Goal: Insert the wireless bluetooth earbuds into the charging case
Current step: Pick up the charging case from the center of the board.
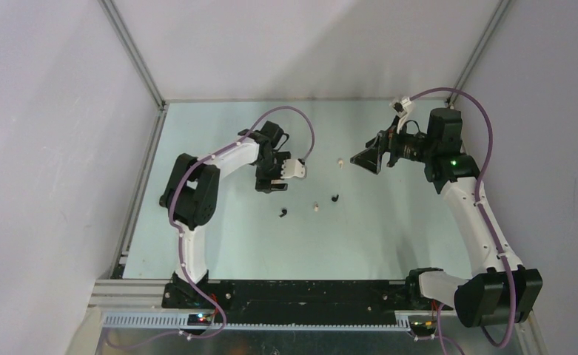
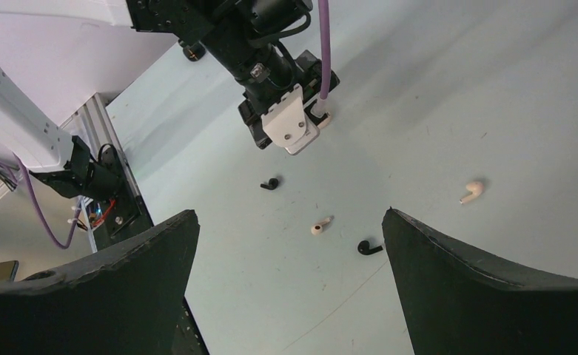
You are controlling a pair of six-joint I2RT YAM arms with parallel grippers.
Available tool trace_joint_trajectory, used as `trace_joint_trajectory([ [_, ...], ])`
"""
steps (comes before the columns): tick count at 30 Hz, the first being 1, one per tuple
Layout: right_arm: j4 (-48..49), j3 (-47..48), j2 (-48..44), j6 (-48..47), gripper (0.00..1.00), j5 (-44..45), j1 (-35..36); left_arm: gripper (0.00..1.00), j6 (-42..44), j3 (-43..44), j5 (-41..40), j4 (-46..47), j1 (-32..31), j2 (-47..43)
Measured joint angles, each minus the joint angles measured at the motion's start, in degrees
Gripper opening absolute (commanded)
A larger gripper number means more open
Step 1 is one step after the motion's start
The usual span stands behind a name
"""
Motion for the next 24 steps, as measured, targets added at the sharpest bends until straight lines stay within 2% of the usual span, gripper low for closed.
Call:
trace_joint_trajectory([
  [8, 0.0, 0.0, 0.0, -0.2, 1.00, 0.0, 0.5, 0.69, -0.1, -1.8, -0.4, 2.4, 0.0, 0.0],
  [13, 0.0, 0.0, 0.3, -0.3, 1.00, 0.0, 0.7, 0.69, -0.2, -1.9, -1.1, 3.3, 0.0, 0.0],
  [20, 0.0, 0.0, 0.5, -0.6, 1.00, 0.0, 0.9, 0.76, -0.3, -3.0, -1.8, 4.7, -0.3, 0.0],
  [24, 0.0, 0.0, 0.6, -0.8, 1.00, 0.0, 1.1, 0.74, -0.6, -3.0, -2.6, 5.2, -0.6, 0.0],
])
